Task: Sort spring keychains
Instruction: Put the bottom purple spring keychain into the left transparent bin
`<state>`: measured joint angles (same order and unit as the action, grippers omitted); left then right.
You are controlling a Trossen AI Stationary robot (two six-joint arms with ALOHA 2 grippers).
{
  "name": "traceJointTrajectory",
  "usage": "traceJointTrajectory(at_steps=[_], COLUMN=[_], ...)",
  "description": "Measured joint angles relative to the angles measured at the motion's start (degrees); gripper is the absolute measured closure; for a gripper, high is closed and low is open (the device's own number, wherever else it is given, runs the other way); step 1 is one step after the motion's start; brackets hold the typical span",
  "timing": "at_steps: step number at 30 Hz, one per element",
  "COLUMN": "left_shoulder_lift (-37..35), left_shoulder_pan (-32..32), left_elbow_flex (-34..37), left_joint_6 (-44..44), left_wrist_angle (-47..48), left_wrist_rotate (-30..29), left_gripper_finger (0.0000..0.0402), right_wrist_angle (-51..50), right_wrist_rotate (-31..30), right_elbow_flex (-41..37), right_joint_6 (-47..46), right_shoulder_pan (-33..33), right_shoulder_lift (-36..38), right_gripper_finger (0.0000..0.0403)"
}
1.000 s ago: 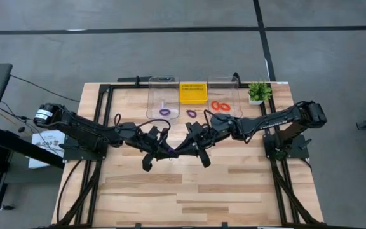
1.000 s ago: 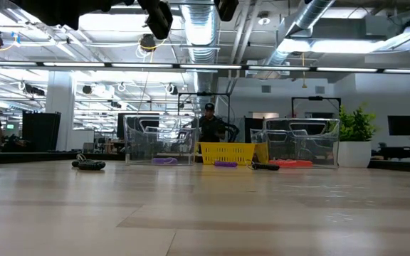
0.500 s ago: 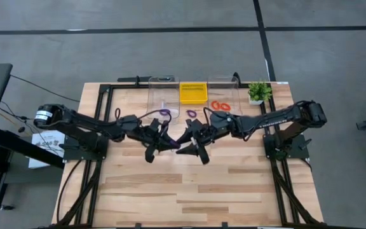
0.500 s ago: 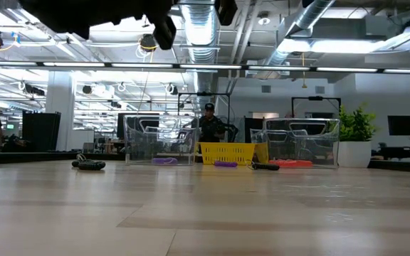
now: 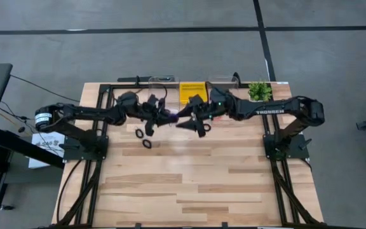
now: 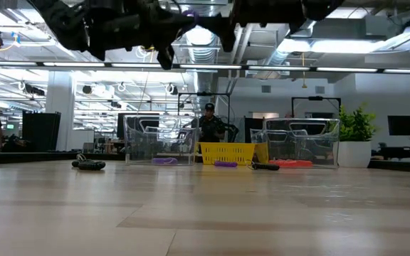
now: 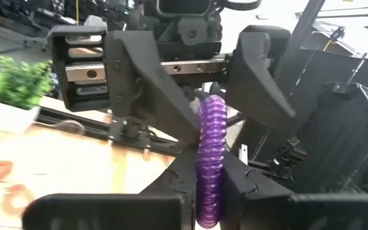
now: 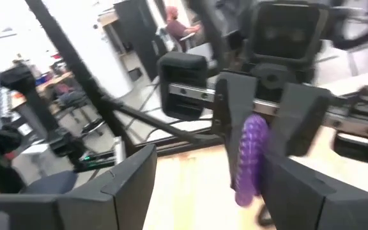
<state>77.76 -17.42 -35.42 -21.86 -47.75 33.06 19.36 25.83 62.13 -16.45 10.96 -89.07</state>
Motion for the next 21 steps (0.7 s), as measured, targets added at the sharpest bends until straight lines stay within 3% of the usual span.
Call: traceJointTrajectory(at_steps=[5,8,16,21], left_shoulder_lift=[-0.1,-0.1,-0.1,-0.1], left_shoulder_pan=[-6.1,-9.6,-19.5,-24.1], left_elbow_flex=[0.0,0.0,0.0,-0.1], left_joint_6=[0.2,0.5,5.2,10.0], left_wrist_angle=[-0.3,-0.3,1.1,10.7], left_wrist_rotate=[3.7,4.0,-5.0,-9.0], left_gripper_finger=[0.0372,0.0364,0.0364,0.0361], right_wrist_angle=[-1.4,-3.1,-8.4,-12.5], right_wrist_rotate=[-0.4,-3.6,-12.4,-16.6], right_elbow_flex=[0.0,0.0,-0.1,-0.1], right_joint_6=[0.0,-0.1,0.0,0.2], right_shoulder_pan=[4.9,7.0,9.3,9.0], right_shoulder_lift=[-0.1,-0.1,-0.1,-0.1], right_gripper_finger=[0.0154,0.0154,0.0154,0.0154])
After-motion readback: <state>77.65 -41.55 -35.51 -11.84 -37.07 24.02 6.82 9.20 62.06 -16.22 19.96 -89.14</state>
